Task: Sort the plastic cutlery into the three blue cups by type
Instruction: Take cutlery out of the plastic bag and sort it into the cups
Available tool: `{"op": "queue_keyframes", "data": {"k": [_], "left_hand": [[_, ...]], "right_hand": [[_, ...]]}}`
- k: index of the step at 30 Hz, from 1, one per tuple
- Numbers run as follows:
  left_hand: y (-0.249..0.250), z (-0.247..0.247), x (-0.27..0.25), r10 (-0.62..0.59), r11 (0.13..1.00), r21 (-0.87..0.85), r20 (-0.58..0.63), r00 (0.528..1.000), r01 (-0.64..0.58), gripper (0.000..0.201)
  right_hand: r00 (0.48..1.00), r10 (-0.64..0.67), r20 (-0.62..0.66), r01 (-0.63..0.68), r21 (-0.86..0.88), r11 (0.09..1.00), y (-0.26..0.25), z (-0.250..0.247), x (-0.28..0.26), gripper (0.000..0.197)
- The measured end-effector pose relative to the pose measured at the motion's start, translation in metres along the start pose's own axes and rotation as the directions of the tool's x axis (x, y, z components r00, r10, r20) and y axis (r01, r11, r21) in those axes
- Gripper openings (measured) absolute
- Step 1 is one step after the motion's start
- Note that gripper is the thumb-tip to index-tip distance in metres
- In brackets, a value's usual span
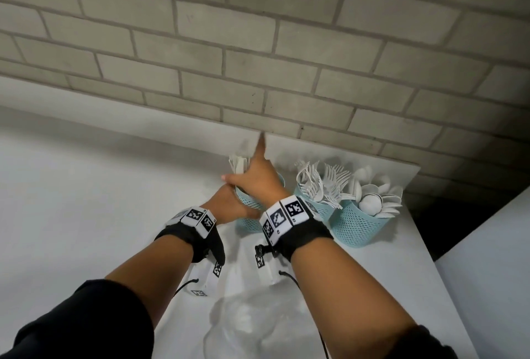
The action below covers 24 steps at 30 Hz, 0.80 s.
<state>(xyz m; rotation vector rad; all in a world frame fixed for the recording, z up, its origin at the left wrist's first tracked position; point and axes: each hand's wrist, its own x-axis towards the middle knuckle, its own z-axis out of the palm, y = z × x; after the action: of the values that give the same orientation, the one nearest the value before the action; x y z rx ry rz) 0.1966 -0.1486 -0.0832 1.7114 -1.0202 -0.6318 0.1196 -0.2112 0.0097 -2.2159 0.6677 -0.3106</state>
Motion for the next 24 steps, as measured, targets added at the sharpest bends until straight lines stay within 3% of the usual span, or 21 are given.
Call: {"op": "queue_keyframes", "data": {"k": [2,3,6,8,11,15,19,24], "left_hand": [[-0.003,-0.002,0.003,-0.027,0.999,-0.037,-0.002,1.0,0.026,0.061],[-0.005,-0.003,0.006,-0.03,0.998,-0.05,-0.005,1.0,0.029,0.072],[-0.011,-0.004,0.012,-0.02,0.997,-0.069,-0.04,0.999,0.017,0.106],[-0.017,-0.003,0.016,-0.04,0.998,-0.054,-0.069,0.997,0.036,0.105],[-0.013,0.0,0.014,-0.027,0.999,-0.047,-0.082,0.996,0.023,0.091],[-0.025,0.0,0.019,-0.026,0.996,-0.083,-0.069,0.997,0.02,0.102],[-0.004,0.001,0.011,0.028,0.997,-0.075,-0.042,0.999,-0.031,0.103],[0.003,0.004,0.009,0.085,0.991,-0.106,0.005,0.996,-0.084,0.103]], "right_hand": [[0.996,-0.086,-0.008,0.085,-0.06,0.995,0.003,0.002,0.004,0.062],[0.992,-0.114,-0.054,0.111,-0.051,0.992,0.005,0.002,0.006,0.039],[0.964,-0.088,-0.25,0.144,0.216,0.966,0.01,-0.004,0.003,0.015],[0.928,-0.06,-0.368,0.186,0.317,0.93,0.014,-0.008,0.0,0.02],[0.902,-0.071,-0.427,0.238,0.352,0.905,0.014,-0.006,-0.005,0.043],[0.886,-0.067,-0.458,0.254,0.361,0.897,0.014,0.002,0.0,0.079],[0.963,-0.034,-0.267,0.112,0.284,0.952,0.013,-0.001,0.009,0.121],[0.99,-0.002,-0.144,0.028,0.177,0.984,0.012,0.004,0.014,0.129]]}}
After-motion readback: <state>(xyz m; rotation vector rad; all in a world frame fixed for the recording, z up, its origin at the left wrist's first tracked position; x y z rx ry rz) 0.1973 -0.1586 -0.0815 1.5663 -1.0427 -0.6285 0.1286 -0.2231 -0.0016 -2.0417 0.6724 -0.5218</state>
